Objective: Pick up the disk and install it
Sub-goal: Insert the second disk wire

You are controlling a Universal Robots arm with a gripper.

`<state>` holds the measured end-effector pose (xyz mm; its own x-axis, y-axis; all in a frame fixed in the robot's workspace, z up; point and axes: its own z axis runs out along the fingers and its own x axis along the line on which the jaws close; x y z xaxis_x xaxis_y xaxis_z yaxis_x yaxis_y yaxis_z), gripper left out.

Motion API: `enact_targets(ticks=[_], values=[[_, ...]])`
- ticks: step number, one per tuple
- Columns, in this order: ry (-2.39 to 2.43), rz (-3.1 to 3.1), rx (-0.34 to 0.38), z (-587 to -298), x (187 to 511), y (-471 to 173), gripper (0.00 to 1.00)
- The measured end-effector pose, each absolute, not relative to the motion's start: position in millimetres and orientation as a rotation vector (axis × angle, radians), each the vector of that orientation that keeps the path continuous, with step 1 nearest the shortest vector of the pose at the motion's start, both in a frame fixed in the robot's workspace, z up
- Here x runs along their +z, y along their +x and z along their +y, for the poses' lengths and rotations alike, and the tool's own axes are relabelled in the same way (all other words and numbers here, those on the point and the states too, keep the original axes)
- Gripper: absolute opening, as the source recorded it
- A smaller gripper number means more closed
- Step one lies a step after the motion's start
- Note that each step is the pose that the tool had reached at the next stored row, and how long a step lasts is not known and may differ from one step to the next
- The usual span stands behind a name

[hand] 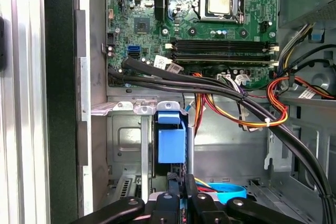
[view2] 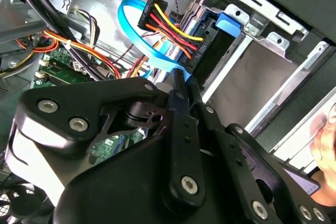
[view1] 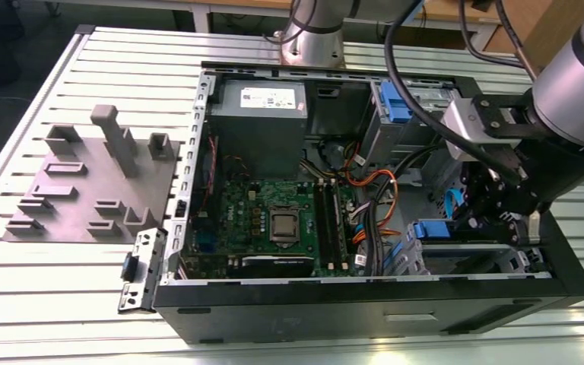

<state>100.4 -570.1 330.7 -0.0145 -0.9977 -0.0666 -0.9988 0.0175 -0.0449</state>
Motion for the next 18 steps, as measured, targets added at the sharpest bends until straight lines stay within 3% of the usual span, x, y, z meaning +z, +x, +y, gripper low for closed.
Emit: enact_targets(ticks=[11,13,14,18], values=[[-2.148,2.183,0.023,-570.4,329.2,100.5,0.16],[-2.148,2.183,0.023,-570.4,329.2,100.5,0.17],[-2.148,2.183,0.023,-570.4,329.2,100.5,0.23],[-2.148,2.183,0.023,-570.4,333.2,100.5,0.23]])
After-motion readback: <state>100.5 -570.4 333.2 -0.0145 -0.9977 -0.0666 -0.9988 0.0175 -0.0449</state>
